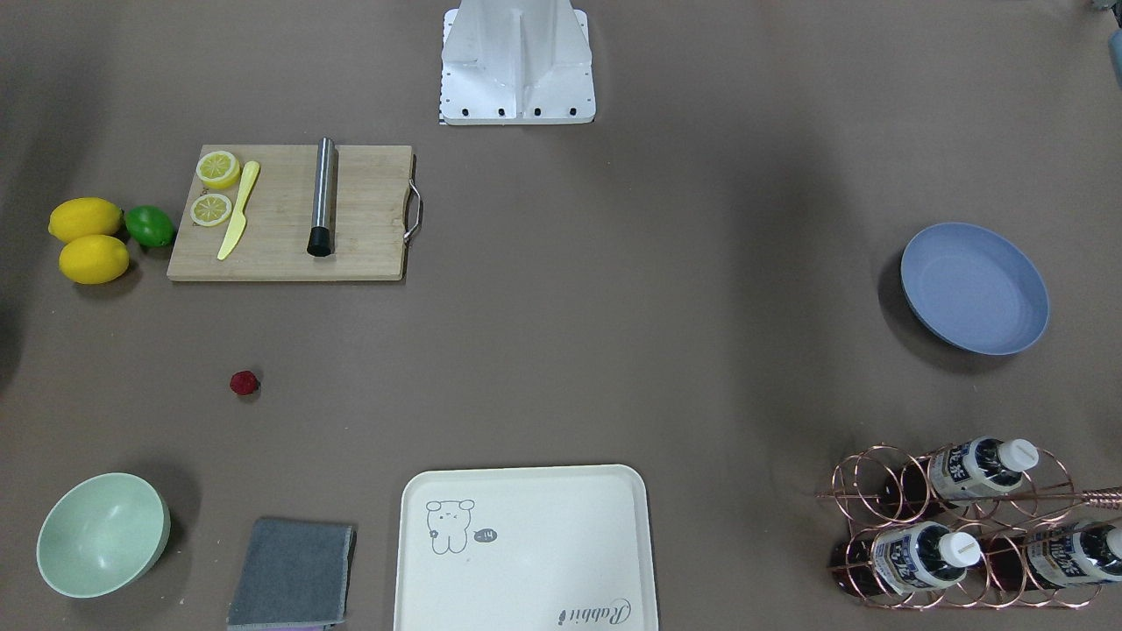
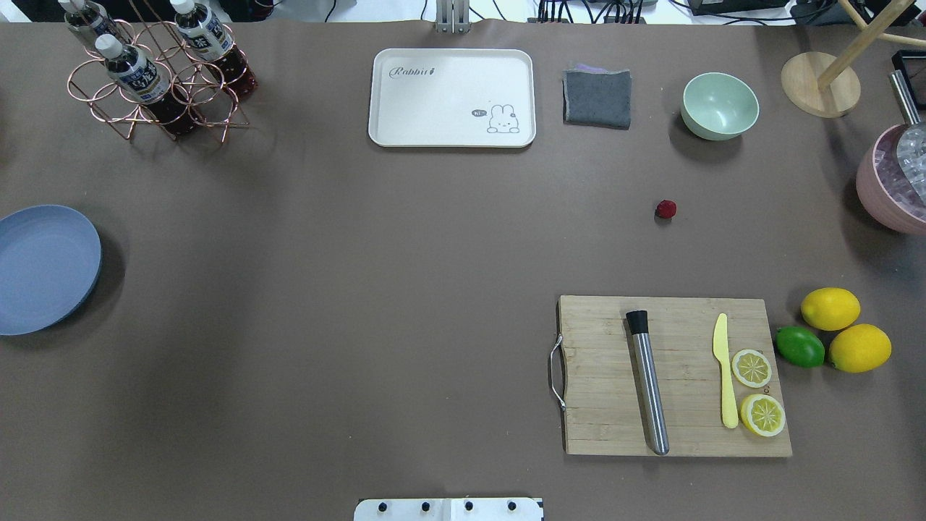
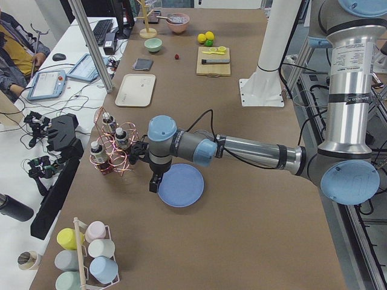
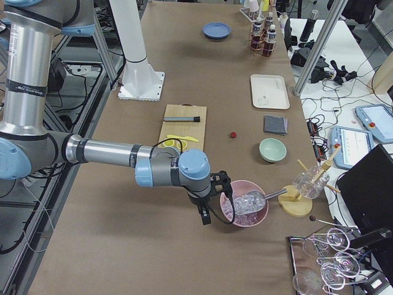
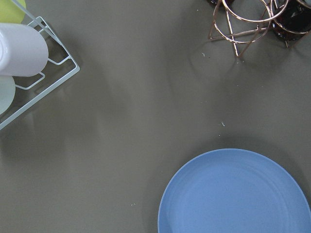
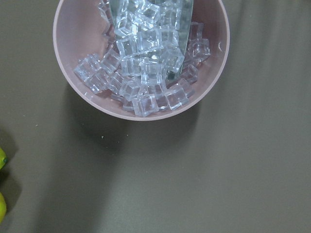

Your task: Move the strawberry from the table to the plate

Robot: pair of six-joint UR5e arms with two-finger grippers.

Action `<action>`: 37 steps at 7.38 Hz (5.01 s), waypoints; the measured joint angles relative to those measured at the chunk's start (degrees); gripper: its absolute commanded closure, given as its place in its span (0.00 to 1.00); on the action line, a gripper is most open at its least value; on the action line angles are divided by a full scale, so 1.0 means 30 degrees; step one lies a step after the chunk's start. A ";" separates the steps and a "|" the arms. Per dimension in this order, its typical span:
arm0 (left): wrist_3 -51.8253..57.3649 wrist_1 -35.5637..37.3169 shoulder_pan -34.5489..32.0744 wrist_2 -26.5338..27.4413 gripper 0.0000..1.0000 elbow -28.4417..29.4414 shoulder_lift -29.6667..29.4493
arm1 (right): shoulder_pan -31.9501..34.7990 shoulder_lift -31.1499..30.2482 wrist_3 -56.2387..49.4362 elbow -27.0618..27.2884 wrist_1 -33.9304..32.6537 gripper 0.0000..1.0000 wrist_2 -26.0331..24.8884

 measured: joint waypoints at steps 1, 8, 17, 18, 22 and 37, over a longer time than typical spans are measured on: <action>-0.0028 -0.0044 0.0092 0.0018 0.03 0.0105 0.0065 | 0.0003 -0.0119 0.0189 0.0036 0.0001 0.00 0.0386; -0.2505 -0.3563 0.2060 0.0131 0.03 0.3058 -0.0118 | -0.0092 -0.0486 0.0528 0.0176 0.0070 0.00 0.2224; -0.4607 -1.1546 0.4654 0.0182 0.19 0.8127 0.0062 | -0.2230 -0.0181 0.1553 -0.0020 0.0129 0.00 0.2011; -0.4635 -1.1884 0.4838 0.0169 0.27 0.8356 0.0100 | -0.2257 -0.0181 0.1565 0.0015 0.0132 0.00 0.2038; -0.4678 -1.2186 0.4955 0.0060 1.00 0.8828 0.0164 | -0.2287 -0.0163 0.1596 0.0216 0.0133 0.01 0.2106; -2.4293 -0.4939 1.5781 0.5660 1.00 -0.0976 -0.8072 | -1.2525 0.8011 1.8934 -0.1076 0.3601 0.02 -0.3832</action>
